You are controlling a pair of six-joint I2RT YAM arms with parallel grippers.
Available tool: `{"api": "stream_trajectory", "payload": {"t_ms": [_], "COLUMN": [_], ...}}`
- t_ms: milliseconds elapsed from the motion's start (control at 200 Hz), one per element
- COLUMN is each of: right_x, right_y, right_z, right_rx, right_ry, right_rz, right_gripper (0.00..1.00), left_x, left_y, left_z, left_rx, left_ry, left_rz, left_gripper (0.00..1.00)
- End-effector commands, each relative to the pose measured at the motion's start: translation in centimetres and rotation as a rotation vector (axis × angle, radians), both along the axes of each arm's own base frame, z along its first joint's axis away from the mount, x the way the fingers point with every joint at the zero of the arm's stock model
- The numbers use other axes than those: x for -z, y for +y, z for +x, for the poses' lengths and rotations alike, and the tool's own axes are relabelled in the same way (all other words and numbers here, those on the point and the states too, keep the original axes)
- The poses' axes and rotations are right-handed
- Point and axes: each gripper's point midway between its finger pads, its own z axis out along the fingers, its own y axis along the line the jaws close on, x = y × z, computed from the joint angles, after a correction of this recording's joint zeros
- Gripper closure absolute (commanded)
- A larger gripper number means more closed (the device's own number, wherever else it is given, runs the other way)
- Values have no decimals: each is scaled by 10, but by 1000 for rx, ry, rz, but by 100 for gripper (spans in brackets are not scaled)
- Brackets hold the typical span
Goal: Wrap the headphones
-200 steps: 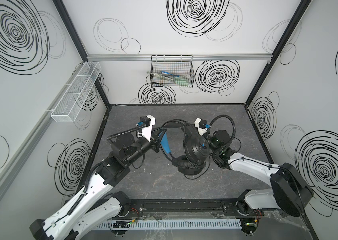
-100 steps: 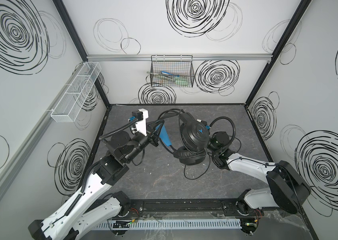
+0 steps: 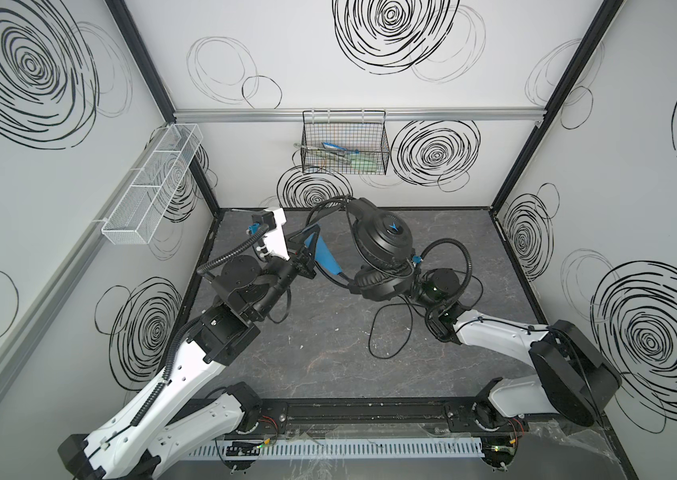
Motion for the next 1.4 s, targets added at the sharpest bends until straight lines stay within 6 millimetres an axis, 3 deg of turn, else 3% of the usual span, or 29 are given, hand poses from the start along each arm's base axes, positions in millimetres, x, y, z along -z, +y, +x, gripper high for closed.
{"api": "stream_trajectory", "payload": {"t_ms": [0,555,700,910,1081,1281,1396], "right_x": [0,50,54,70,66,54,58], "right_y": [0,15,14,23,23,1,-8], "right_z": [-3,37,30,-2,-26,-34,-25], "right_rx": [-21,6,-19,-42,-59,-17,22], "right_ry": [0,105,102,68,60,79,93], "right_rz": [39,27,6,-126,-136,-74,-72], "right_gripper": [55,47,45,37,32,29,24], "left_x": [-57,-59,-53,-48,-42,-39,-39], "left_y": [17,5,6,16,23,30,33], "left_z": [-5,4,9,16,23,25,24], "left_rx": [-46,-30,-58,-120,-153,-171,-179], "left_ry": [-106,-87,-66,-46,-22,-12,-10], "left_rz": [-184,-177,-146,-103,-88,-74,-72], "left_gripper": [100,100,100,100,100,100,100]}}
